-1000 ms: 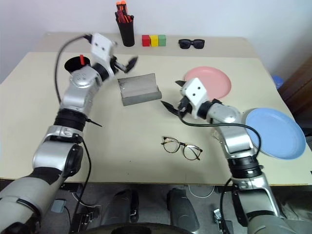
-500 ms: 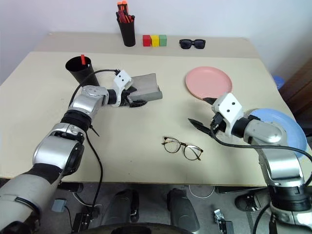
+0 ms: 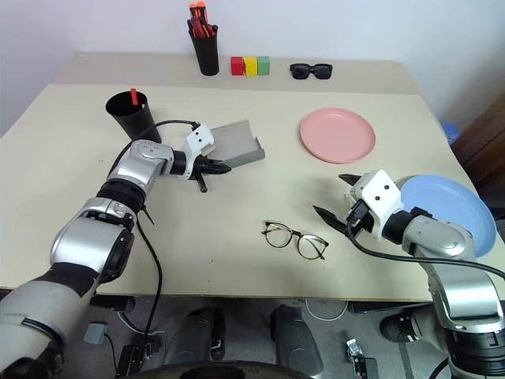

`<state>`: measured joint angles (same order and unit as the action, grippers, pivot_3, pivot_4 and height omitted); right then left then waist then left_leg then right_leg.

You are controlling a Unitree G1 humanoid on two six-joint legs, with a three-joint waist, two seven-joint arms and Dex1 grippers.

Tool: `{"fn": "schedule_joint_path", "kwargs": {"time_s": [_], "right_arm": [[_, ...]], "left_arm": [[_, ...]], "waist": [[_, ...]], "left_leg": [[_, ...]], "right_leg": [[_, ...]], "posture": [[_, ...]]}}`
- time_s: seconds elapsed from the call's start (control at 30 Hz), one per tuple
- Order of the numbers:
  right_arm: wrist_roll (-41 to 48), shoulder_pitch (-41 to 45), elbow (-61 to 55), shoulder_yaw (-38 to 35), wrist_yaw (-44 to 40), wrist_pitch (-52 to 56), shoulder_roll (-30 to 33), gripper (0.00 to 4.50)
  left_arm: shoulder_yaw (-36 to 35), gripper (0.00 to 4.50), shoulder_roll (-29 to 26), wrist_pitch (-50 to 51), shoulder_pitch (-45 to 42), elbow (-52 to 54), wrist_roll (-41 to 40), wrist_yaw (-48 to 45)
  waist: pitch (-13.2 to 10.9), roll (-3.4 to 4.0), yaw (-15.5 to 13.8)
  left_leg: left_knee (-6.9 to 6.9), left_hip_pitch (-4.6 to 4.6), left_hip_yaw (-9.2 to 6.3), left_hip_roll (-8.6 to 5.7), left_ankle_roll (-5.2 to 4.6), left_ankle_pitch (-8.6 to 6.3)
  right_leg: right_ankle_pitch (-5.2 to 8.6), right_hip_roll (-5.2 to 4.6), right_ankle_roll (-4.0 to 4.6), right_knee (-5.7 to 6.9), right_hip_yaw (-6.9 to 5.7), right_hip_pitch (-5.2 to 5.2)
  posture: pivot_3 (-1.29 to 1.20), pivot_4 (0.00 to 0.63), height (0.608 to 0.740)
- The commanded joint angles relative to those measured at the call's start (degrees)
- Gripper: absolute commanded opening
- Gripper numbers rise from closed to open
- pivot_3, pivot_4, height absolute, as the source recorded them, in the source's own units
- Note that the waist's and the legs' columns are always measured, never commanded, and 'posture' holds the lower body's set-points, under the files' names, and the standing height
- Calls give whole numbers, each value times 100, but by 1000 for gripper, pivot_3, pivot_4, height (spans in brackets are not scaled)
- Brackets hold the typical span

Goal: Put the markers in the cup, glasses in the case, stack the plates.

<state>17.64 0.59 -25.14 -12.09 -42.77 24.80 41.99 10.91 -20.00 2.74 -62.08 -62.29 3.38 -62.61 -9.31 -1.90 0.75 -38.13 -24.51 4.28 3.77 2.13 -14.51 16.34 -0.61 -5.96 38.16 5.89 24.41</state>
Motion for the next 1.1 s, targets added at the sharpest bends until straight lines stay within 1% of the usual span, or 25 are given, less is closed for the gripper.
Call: {"fn": "schedule_joint_path", "kwargs": {"time_s": [0.03,0.1,0.17,0.27,0.37,0.47,0.63,0.93,1.03,1.1], "right_arm": [[10,53,-218,1,52,-77,10,4500],[44,101,-225,54,29,-41,25,4500],[89,132,-241,118,-30,13,54,4500],[100,162,-269,211,-55,52,55,4500],[84,213,-266,311,-36,58,24,4500],[85,276,-229,409,-39,44,5,4500],[84,326,-173,485,-63,2,14,4500],[54,403,-129,596,-74,-25,6,4500],[56,424,-111,626,-69,-35,10,4500],[48,448,-87,646,-71,-47,6,4500]], "left_arm": [[10,49,-193,-501,123,436,-13,-454],[110,49,-401,-810,392,844,-27,-946],[145,49,-610,-851,728,1487,-206,-1497],[192,49,-865,-524,1154,2423,-388,-2002],[314,49,-1077,-269,1528,3202,-372,-2213],[406,49,-1161,-135,1758,3635,-328,-2169],[532,49,-1172,29,1850,3780,-243,-2045],[571,49,-1148,771,2078,4469,-452,-1960],[567,49,-1211,1047,2220,4761,-502,-1903],[634,49,-1305,1263,2308,4957,-384,-1784]], "waist": [[0,0,8],[0,1,22],[0,1,34],[0,1,4],[0,1,-15],[2,3,-18],[2,4,-5],[2,4,-2],[2,4,-1],[2,4,0]], "left_leg": [[0,0,0,0,0,0],[1,0,0,1,0,0],[2,2,1,2,0,0],[0,2,1,4,0,0],[-6,-1,1,3,-1,0],[-7,2,1,3,-3,-1],[-10,2,0,3,-3,-1],[-10,3,-1,3,-4,-2],[-10,3,-1,3,-4,-2],[-10,4,-1,3,-4,-2]], "right_leg": [[0,0,0,0,0,0],[0,0,0,0,0,0],[0,1,1,1,1,0],[0,0,1,3,1,0],[0,-3,1,3,1,-2],[0,-3,1,3,1,-6],[0,-2,1,4,0,-7],[0,-2,1,5,0,-7],[0,-2,1,6,0,-7],[0,-2,1,6,0,-7]], "posture": [[0,150,725],[0,150,725],[0,150,725],[0,150,725],[0,150,725],[0,150,725],[0,150,725],[0,150,725],[0,150,725],[0,150,725]]}}
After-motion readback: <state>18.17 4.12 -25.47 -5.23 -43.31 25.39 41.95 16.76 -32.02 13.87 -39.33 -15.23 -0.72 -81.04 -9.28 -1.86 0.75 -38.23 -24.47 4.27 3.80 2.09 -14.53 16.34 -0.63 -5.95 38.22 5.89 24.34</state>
